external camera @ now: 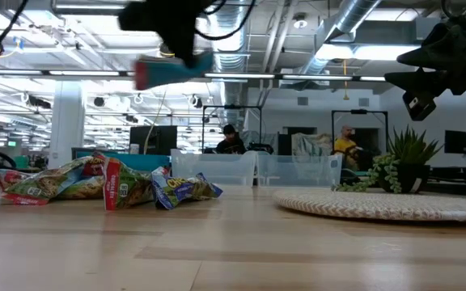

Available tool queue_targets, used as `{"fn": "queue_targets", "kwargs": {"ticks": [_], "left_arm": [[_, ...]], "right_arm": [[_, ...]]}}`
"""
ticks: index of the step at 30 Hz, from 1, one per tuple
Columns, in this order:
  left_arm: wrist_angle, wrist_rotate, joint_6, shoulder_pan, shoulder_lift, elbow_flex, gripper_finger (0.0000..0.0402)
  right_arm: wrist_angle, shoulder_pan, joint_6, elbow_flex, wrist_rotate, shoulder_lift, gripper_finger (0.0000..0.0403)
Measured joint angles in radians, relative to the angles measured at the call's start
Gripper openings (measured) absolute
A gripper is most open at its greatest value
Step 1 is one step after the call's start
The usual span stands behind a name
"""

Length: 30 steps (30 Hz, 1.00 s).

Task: Pick and place Granola Bars by type
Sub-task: Put the red granola bar into the left transparent bin

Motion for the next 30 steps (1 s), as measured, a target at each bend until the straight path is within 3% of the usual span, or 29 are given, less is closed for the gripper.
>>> {"fn": "queue_targets", "kwargs": {"ticks": [9, 18, 24, 30], "left_arm": [[0.016, -0.008, 0.273, 0.303, 0.000, 0.104, 0.0000], [0.173, -0.005, 0.508, 0.584, 0.010, 0.106, 0.0000], [0.276, 0.014, 0.605, 0.709, 0.011, 0.073, 0.0000], [0.305, 0.136, 0.655, 0.782, 0.041, 0.041, 0.0005]], "right_arm": [[0.000, 0.000, 0.000, 0.000, 0.000, 0.000, 0.0141], [0.000, 0.000, 0.000, 0.000, 0.000, 0.000, 0.0143], [0.000, 0.000, 0.000, 0.000, 0.000, 0.000, 0.0143], [0.000, 0.000, 0.000, 0.000, 0.000, 0.000, 0.0143]]}}
